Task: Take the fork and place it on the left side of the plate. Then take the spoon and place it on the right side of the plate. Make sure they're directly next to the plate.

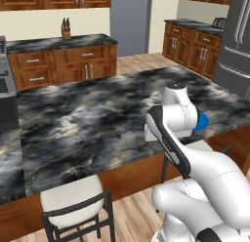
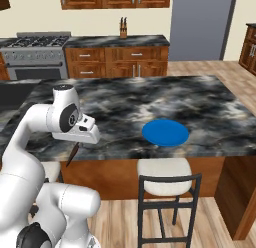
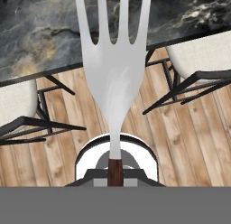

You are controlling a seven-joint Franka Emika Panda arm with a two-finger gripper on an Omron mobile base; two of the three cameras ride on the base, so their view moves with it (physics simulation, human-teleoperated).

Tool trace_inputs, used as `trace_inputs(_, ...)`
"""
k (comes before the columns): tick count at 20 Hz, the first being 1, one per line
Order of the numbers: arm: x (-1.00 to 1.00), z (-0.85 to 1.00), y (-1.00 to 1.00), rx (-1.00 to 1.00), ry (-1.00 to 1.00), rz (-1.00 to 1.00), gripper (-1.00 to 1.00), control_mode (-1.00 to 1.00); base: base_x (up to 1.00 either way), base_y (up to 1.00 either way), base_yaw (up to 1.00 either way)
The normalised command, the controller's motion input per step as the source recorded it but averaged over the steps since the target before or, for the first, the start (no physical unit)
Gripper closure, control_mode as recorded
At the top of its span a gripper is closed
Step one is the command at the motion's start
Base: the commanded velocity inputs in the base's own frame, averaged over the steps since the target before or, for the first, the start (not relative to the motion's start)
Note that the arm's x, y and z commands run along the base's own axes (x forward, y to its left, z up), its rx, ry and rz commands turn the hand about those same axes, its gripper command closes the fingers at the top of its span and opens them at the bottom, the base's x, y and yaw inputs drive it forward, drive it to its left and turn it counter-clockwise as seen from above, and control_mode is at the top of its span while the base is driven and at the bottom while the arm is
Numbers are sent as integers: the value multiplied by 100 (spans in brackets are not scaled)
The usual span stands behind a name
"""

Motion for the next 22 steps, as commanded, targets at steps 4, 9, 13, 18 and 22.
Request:
trace_inputs(4, 0, 0, 0, 0, 0, 0, 100, 100, 0, 0, 0)
trace_inputs(9, 0, 0, 0, 0, 0, 0, 100, -100, 0, 0, 0)
trace_inputs(13, 0, 0, 0, 0, 0, 0, 100, -100, 0, 0, 0)
trace_inputs(18, 1, 0, -1, 0, 0, 0, 100, -100, 0, 0, 0)
trace_inputs(22, 86, -4, -35, 0, 3, -1, 100, -100, 0, 0, 0)
